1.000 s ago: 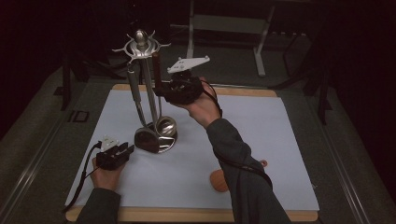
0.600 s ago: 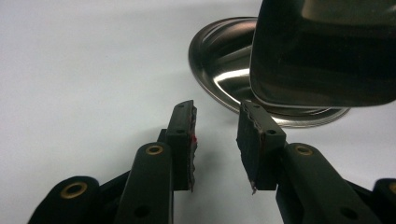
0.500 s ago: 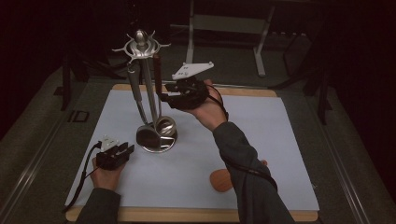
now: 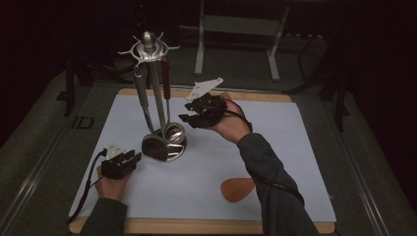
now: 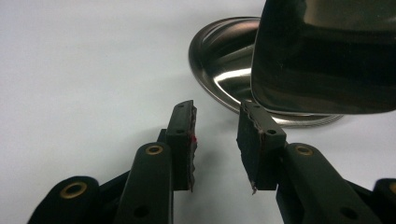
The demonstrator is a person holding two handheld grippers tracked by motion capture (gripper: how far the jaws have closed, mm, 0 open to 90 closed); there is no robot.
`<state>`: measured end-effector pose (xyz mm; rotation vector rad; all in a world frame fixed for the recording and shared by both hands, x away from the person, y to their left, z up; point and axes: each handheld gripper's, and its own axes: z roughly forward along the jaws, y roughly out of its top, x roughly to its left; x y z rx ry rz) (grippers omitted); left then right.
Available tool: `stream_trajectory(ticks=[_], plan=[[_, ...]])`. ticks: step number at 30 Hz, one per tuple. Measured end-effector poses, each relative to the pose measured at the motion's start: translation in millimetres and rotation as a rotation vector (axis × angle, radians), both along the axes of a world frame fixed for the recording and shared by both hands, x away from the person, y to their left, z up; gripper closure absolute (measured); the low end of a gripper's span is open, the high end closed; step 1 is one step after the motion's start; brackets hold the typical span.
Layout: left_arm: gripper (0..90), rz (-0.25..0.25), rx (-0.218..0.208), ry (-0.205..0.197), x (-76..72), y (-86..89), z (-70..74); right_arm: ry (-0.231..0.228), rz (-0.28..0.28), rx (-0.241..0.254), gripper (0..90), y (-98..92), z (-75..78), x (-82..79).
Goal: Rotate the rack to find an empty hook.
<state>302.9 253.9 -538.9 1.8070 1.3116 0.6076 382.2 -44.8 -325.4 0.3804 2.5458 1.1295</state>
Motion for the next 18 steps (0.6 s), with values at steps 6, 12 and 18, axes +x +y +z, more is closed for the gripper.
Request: stream_trajectory(ticks=[6, 12, 18], plan=[[68.1, 0.009, -0.008, -0.007, -0.6, 0.2, 0.6, 0.037, 0.001, -0.088, 58.7, -7.9, -14.2, 1.5], [87.6, 0.009, -0.029, -0.034, -5.5, 1.5, 5.1, 0.075, -0.028, -0.158, 58.1, -19.2, -29.5, 8.2], [90.0, 0.009, -0.120, -0.098, -14.6, 5.0, 17.5, 0.123, -0.071, -0.213, 55.9, -28.4, -51.0, 14.0]])
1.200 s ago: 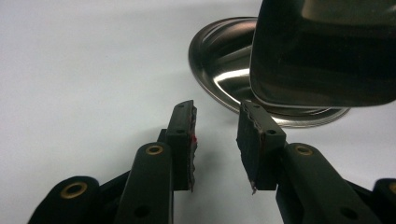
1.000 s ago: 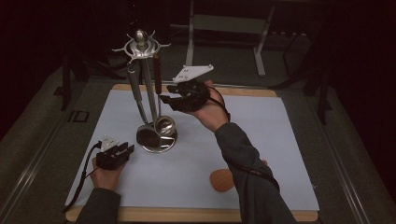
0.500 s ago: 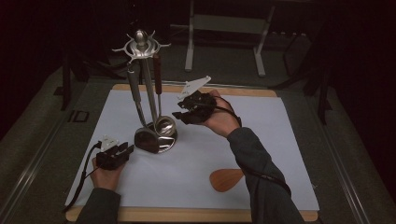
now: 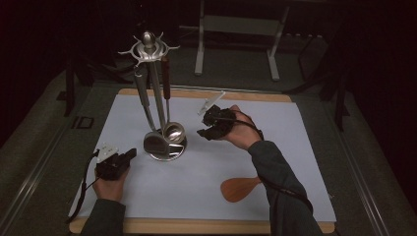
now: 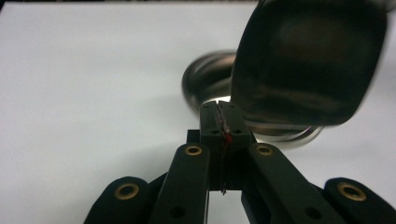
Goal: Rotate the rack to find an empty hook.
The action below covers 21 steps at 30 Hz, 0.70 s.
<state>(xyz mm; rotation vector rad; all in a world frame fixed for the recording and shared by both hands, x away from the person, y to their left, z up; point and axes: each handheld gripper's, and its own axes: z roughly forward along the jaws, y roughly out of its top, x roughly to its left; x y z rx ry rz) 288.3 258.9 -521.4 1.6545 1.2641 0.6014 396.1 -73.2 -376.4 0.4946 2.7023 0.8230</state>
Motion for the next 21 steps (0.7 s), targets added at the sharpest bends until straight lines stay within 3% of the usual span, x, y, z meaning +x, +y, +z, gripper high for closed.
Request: stream_trajectory(ticks=[3, 7, 10, 18, 21], plan=[[90.0, -0.004, -0.063, -0.048, -7.8, 2.0, 8.3, 0.022, -0.020, -0.020, 55.4, -3.8, -10.9, 1.6], [90.0, 0.008, -0.092, -0.101, -15.9, 2.9, 17.6, 0.048, -0.044, -0.046, 55.1, -8.1, -24.0, 3.2], [90.0, 0.042, -0.065, -0.135, -20.8, 0.9, 25.3, 0.059, -0.053, -0.078, 53.3, -11.3, -32.1, 4.5], [90.0, 0.055, -0.098, -0.228, -36.7, -6.4, 52.3, 0.079, -0.080, -0.114, 52.0, -20.2, -46.2, 7.2], [90.0, 0.033, -0.118, -0.284, -48.1, -16.0, 73.9, 0.106, -0.103, -0.126, 51.4, -26.8, -56.0, 10.3]])
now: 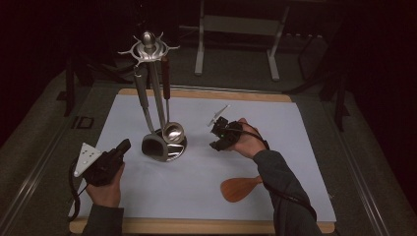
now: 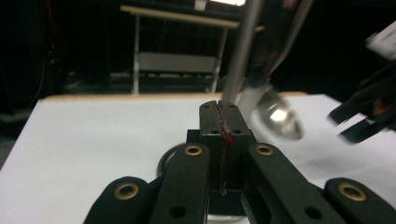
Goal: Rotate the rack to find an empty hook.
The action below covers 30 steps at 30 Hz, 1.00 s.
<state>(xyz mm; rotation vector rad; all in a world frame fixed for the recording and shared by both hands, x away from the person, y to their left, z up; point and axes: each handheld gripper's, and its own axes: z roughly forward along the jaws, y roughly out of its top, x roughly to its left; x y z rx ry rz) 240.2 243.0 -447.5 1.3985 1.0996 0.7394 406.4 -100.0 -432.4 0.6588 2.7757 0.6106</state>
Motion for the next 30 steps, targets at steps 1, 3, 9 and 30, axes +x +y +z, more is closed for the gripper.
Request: stream_trajectory(ticks=[1, 3, 9, 30], plan=[[90.0, -0.005, -0.009, -0.014, -2.1, -1.7, 5.6, 0.008, -0.008, -0.002, 51.3, -1.3, -2.3, 0.5], [90.0, -0.019, -0.022, -0.044, -5.3, -4.0, 16.1, 0.014, -0.018, -0.006, 51.0, -4.1, -7.2, 2.0], [89.6, -0.018, -0.056, -0.071, -3.6, -7.4, 41.1, 0.043, -0.042, -0.010, 50.5, -8.7, -20.8, 6.3], [90.0, -0.050, -0.067, -0.320, 23.4, -36.4, 143.1, 0.050, -0.057, -0.029, 50.6, -12.6, -34.9, 8.6]])
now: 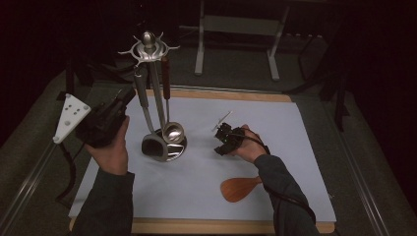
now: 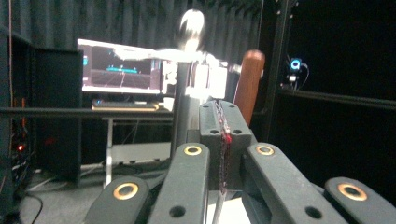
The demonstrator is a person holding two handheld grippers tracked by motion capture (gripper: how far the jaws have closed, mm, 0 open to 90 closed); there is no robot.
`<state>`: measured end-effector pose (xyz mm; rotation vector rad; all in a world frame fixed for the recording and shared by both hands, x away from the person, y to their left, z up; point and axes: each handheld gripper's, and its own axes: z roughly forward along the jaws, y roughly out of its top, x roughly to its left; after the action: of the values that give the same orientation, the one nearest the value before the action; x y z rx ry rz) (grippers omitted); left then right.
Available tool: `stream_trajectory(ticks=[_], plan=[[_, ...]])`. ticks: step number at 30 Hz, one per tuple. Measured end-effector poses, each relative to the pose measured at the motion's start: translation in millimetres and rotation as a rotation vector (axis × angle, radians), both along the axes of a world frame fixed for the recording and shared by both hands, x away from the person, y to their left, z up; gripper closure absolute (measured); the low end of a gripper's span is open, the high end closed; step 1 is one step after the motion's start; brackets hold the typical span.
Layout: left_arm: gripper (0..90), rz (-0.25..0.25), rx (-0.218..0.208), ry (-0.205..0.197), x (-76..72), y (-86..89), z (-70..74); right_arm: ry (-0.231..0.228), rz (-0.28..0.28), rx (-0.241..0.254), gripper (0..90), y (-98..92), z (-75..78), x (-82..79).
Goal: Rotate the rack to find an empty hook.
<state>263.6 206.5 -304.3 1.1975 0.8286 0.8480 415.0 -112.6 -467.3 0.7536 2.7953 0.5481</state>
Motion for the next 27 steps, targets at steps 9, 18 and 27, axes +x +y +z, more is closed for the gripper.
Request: stream_trajectory(ticks=[9, 18, 27], plan=[[89.8, 0.026, 0.018, -0.022, 15.6, -9.0, 26.4, 0.011, -0.011, 0.009, 50.0, -2.6, -3.6, 0.4], [89.9, 0.047, 0.049, -0.019, 22.3, -14.7, 29.0, 0.012, -0.019, 0.012, 49.7, -3.4, -5.7, 1.0], [90.0, 0.071, 0.069, -0.027, 22.7, -14.8, 29.3, 0.010, -0.028, 0.012, 49.7, -6.0, -5.2, 1.2]])
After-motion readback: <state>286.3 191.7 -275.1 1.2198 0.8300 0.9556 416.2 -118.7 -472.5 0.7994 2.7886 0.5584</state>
